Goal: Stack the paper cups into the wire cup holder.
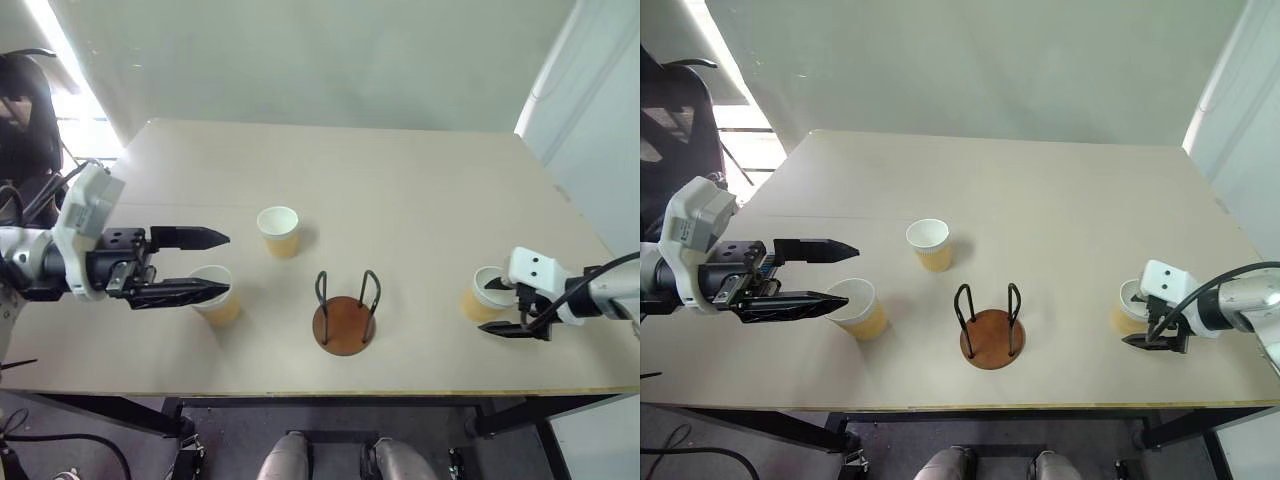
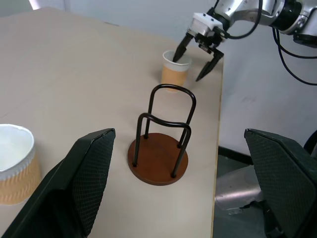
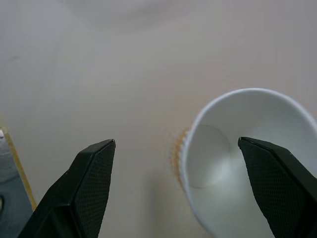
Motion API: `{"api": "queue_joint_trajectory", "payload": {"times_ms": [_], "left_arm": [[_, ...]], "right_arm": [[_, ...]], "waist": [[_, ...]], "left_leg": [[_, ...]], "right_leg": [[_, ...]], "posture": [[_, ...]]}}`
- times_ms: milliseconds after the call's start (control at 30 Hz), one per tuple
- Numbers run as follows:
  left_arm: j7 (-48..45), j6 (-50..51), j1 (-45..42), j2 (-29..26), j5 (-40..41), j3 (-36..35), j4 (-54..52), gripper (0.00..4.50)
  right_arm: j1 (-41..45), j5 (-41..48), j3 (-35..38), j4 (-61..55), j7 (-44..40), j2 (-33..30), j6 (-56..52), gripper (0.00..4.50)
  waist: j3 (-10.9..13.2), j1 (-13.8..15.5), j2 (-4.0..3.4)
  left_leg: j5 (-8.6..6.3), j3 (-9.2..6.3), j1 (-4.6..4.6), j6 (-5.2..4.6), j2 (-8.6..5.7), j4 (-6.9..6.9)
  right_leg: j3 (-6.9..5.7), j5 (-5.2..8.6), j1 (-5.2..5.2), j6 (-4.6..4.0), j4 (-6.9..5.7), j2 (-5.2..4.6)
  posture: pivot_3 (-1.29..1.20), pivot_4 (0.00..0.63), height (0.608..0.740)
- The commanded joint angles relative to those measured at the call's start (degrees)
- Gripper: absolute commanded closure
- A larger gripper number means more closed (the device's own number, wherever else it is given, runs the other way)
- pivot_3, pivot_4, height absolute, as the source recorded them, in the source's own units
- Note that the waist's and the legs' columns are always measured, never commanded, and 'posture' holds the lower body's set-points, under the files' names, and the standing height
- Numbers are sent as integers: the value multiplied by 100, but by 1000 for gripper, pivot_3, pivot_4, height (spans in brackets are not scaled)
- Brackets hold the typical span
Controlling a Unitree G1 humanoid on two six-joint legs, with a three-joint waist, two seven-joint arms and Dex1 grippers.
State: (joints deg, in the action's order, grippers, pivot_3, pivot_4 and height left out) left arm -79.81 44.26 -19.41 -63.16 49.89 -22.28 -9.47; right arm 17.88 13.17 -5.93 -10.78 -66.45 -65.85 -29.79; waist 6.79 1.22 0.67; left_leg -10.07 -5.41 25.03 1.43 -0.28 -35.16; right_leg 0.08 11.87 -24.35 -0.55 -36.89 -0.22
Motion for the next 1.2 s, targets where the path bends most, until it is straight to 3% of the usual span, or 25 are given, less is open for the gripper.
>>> {"api": "queue_joint_trajectory", "payload": {"times_ms": [33, 467, 567, 833, 900, 967, 1200], "left_arm": [[21, 31, 35, -122, 123, -239, -186, 0], [44, 76, 177, -213, 172, -387, -213, 0], [43, 73, 187, -229, 168, -398, -206, 0], [35, 43, 196, -246, 131, -392, -165, 0], [25, 33, 188, -254, 118, -382, -143, 0], [8, 17, 180, -263, 103, -373, -115, 0], [-256, -188, 260, -437, -129, -295, 95, 0]], "right_arm": [[202, -189, -105, 73, -48, 72, 107, 402], [262, -697, -487, 266, -63, 326, 311, 402], [273, -829, -529, 339, -33, 380, 389, 985], [271, -1124, -532, 562, 49, 443, 600, 3924], [266, -1138, -499, 600, 20, 427, 643, 4485], [267, -1085, -399, 568, -51, 357, 662, 4485], [909, 359, 412, -624, -897, 119, 6, 4485]], "waist": [[0, -1, -1], [0, 4, -1], [0, 4, -1], [0, 2, -1], [0, 2, -1], [1, 2, -1], [8, -19, -12]], "left_leg": [[0, 0, 0, 0, 0, 0], [-2, 0, -1, 1, 0, 0], [-2, 0, -1, 1, 0, -1], [-3, 0, -2, 2, 1, 0], [-3, 0, -2, 2, 1, 0], [-3, 0, -2, 2, 1, 0], [-6, 1, 0, 7, 1, 3]], "right_leg": [[0, 0, 0, 0, 0, 0], [1, -6, 2, -18, 0, -1], [1, -7, 2, -20, 0, -1], [1, -7, 2, -21, 0, -1], [1, -7, 2, -21, 0, -2], [1, -7, 2, -22, 0, -1], [1, 5, 0, -25, 0, 1]], "posture": [[0, 150, 740], [0, 150, 740], [0, 150, 740], [0, 150, 740], [0, 150, 740], [0, 150, 740], [0, 150, 740]]}}
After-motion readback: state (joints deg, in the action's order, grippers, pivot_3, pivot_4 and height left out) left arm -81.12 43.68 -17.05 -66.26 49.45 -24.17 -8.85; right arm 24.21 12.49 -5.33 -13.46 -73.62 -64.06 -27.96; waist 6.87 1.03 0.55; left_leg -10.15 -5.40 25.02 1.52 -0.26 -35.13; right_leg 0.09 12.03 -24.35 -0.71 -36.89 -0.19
